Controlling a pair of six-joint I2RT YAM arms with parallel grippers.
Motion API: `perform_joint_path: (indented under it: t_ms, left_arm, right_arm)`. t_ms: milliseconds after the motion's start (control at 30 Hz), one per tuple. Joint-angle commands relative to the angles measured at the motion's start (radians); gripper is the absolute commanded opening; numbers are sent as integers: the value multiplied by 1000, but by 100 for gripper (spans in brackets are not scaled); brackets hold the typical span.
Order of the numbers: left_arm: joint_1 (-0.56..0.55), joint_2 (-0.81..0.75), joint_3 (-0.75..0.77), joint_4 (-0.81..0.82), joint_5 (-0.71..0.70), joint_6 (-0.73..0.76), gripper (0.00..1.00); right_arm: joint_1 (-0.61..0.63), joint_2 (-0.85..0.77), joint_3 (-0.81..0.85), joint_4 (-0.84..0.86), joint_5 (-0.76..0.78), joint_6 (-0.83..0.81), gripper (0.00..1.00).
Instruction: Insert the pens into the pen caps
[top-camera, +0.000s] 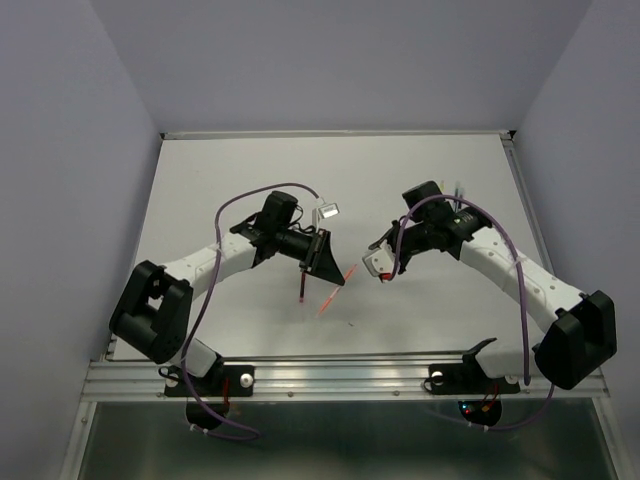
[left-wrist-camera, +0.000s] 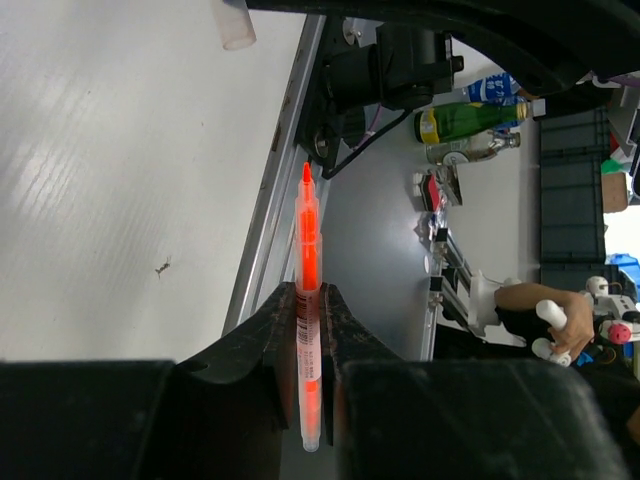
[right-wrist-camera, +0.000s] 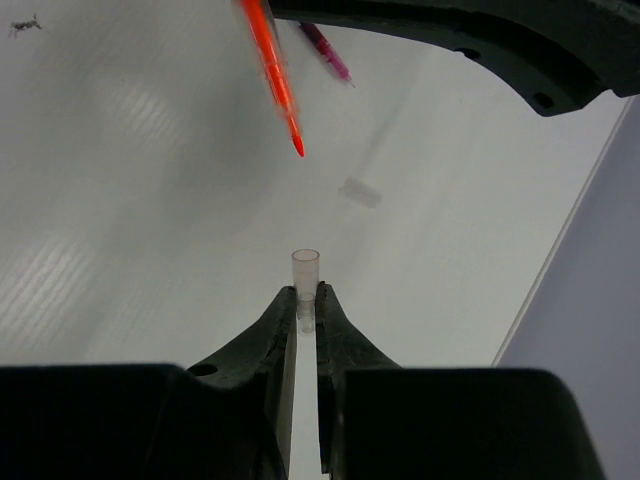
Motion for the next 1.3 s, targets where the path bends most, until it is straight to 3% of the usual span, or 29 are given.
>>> perform_joint_path:
  t_ms: [0, 200, 467, 1267]
  left_arm:
    - [-20, -50, 37, 33, -36, -19, 0]
    - [-56, -30, 60, 33, -45, -30, 0]
    - [-71, 7, 85, 33, -27, -50, 0]
    - [-94, 33, 122, -36, -105, -74, 0]
  right_arm:
    - [-4, -24, 14, -69, -70, -64, 2]
    - [-4, -27, -5, -60, -121, -68, 1]
    - [40, -21, -8, -78, -30, -56, 1]
    - [40, -64, -18, -120, -30, -85, 1]
